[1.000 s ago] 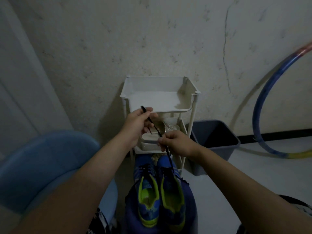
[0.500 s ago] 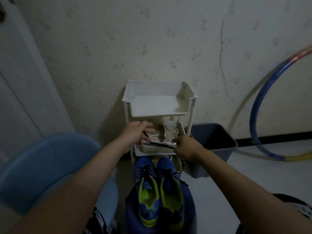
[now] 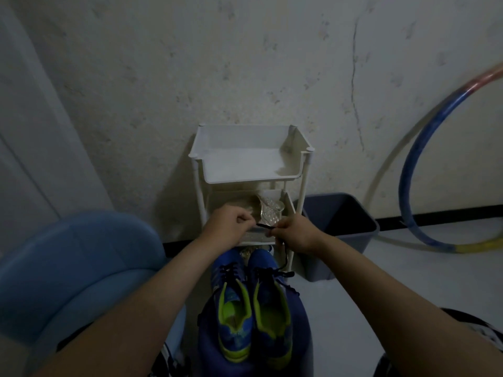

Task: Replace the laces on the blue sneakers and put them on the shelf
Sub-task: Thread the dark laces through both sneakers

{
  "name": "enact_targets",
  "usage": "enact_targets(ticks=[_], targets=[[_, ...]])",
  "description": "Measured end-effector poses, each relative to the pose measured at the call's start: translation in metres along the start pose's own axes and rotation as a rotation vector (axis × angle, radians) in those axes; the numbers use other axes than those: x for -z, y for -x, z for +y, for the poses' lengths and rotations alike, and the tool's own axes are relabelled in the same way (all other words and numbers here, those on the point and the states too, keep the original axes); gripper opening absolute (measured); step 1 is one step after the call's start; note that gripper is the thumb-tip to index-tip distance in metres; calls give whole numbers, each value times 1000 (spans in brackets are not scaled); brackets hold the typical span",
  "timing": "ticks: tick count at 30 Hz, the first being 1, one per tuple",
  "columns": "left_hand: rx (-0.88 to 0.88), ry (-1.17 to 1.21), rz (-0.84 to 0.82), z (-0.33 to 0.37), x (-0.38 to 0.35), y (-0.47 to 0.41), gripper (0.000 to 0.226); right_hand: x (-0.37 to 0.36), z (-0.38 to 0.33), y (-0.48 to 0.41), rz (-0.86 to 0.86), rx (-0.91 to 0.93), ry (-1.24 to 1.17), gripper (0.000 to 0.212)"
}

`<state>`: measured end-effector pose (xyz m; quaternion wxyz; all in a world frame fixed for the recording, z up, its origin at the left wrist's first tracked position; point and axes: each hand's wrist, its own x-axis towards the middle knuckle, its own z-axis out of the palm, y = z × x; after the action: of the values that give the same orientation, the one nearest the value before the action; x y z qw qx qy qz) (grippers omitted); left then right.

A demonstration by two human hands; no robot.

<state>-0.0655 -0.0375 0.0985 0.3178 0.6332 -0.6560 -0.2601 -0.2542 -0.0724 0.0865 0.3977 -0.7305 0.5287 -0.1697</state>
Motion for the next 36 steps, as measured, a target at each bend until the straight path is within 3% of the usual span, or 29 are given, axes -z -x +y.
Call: enact_targets(ticks=[3, 6, 10, 14, 22, 26, 32, 36], targets=[[-10, -40, -55, -12, -14, 0, 17, -3, 8, -1, -40, -17, 113, 15], [30, -18, -151, -17, -24, -1, 20, -10, 14, -2, -96, 32, 143, 33], [73, 36, -208, -23, -37, -8, 22, -17, 21, -5, -91, 109, 35, 3], [137, 46, -230, -29, -47, -13, 26, -21, 28, -11, -50, 65, 22, 6], [270, -593, -510, -64, -75, -11, 41, -43, 52, -23, -78, -94, 337, 9], [306, -534, -533, -73, -84, -11, 50, -56, 58, -27, -111, -57, 414, 10], [440, -360, -451, -78, -93, -9, 24, -69, 62, -28, -144, -26, 569, 19], [538, -254, -399, -80, -90, -7, 22, -76, 62, -23, -143, 24, 705, 22]])
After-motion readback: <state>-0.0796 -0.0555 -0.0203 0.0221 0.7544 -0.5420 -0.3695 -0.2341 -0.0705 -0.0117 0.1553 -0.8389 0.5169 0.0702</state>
